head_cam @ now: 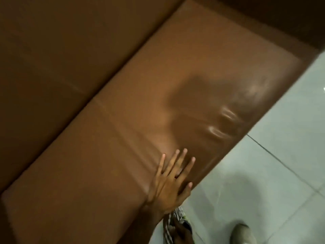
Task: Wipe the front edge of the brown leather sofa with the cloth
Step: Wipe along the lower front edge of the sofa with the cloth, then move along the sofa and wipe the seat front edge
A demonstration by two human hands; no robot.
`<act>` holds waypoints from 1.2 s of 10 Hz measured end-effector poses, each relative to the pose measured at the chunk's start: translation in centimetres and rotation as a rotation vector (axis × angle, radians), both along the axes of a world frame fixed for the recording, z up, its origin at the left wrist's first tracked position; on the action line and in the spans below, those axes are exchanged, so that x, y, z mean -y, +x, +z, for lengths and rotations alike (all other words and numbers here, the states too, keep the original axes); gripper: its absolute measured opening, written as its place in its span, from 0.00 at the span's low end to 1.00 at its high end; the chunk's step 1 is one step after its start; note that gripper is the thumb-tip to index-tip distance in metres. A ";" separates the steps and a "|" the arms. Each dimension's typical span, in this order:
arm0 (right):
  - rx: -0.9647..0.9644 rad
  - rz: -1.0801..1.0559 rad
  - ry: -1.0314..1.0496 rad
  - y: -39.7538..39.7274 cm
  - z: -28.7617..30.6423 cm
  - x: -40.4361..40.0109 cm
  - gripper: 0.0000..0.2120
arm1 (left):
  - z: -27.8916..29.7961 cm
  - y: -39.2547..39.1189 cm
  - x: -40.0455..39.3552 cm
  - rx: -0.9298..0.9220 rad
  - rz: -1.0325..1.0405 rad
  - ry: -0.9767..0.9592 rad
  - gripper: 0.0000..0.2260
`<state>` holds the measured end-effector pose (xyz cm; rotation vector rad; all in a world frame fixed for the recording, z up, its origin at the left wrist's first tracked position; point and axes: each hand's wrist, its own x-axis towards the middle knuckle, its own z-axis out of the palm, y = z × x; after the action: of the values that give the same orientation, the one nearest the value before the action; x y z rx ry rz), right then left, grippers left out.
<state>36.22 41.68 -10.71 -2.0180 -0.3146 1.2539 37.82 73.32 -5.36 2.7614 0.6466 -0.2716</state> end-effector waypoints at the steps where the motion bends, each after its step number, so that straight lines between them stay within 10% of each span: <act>1: -0.044 0.186 -0.122 5.3 6.2 -7.8 0.12 | 3.9 -2.6 3.7 0.215 0.738 -0.197 0.32; 4: -0.121 0.912 0.216 -4.2 21.6 -4.1 0.24 | 10.7 -28.8 32.7 0.200 2.009 0.232 0.31; 6: -0.226 1.440 0.380 -19.5 25.7 7.3 0.15 | 11.5 -36.7 59.3 -0.001 2.516 0.369 0.29; 9: 0.370 2.015 0.633 -34.8 14.0 25.0 0.42 | 1.0 -39.8 76.2 -0.077 2.574 0.320 0.28; 12: 0.607 2.338 0.608 -32.9 10.2 25.4 0.26 | -4.2 -37.6 73.7 -0.003 2.535 0.095 0.31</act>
<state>3.29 16.28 -0.53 -0.5987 -3.2843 0.9502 0.18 -0.35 -9.52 0.2266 2.9136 0.3491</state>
